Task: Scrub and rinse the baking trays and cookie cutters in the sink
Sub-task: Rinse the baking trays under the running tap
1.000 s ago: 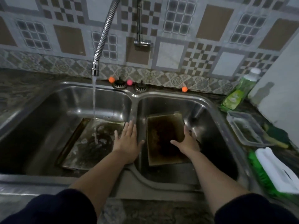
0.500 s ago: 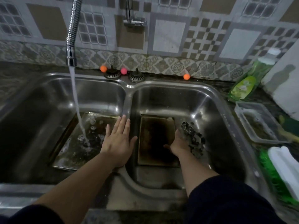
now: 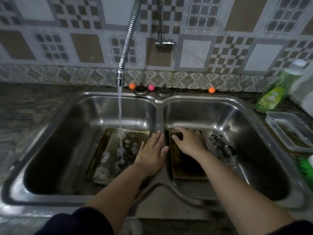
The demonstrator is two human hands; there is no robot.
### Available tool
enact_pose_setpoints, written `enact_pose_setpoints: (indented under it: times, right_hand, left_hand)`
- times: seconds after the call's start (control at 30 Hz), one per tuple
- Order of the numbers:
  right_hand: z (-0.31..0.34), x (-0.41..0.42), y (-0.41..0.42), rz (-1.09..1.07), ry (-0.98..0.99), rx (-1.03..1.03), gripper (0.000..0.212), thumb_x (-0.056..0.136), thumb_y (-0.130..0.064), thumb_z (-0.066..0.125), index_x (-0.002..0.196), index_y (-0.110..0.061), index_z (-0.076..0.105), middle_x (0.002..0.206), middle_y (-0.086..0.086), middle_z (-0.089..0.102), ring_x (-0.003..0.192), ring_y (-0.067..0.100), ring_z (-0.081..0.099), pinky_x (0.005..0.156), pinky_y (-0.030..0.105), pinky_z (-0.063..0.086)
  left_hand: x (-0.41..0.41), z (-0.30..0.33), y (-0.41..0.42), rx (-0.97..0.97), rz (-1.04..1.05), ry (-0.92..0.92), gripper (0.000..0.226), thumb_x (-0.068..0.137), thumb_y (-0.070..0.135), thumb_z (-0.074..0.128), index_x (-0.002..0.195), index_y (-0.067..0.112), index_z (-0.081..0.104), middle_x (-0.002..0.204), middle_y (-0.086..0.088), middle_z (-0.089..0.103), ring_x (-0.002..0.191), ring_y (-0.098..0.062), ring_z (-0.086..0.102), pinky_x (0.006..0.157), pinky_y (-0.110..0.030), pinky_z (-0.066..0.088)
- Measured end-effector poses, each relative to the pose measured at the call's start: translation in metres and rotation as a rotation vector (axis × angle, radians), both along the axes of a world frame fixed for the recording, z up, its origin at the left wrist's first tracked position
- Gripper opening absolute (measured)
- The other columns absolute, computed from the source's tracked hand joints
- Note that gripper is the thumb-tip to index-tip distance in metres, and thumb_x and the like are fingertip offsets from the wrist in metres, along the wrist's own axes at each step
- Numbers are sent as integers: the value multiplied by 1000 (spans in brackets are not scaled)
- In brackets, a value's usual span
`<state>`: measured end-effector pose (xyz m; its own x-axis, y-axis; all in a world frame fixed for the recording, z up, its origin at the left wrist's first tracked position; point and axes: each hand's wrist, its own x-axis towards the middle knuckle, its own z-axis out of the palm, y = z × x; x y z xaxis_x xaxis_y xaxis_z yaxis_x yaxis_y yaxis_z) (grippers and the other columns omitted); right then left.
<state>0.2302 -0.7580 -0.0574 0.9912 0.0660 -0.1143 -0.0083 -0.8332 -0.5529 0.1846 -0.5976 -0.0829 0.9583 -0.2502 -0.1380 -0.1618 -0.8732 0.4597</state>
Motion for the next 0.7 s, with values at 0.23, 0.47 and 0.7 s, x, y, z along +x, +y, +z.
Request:
enact_pose_setpoints:
  times: [0.23,0.47,0.7]
  right_hand:
    - [9,-36,115,258,-337,-159,37,95,-33,49,131,-27,55,128,-5,48,121,18,37,104,31,34]
    - [-57,-24,185,212,306,-379,72,97,-46,43,152,-35,-2,157,9,-24,145,36,-14,117,51,6]
    - [-77,-3,199,-201,410,-171,70,98,-36,47,153,-29,4,159,10,-12,142,35,14,109,42,31]
  left_hand:
    - [11,-22,134,41,161,214,54,99,36,40,150,26,26,159,-5,14,145,-27,17,117,-40,23]
    - [31,-49,208,53,262,348,62,100,28,43,153,23,11,158,-7,15,143,-29,20,115,-43,28]
    - [46,-75,215,36,172,296,54,101,28,37,152,20,21,153,-7,21,135,-32,28,110,-40,34]
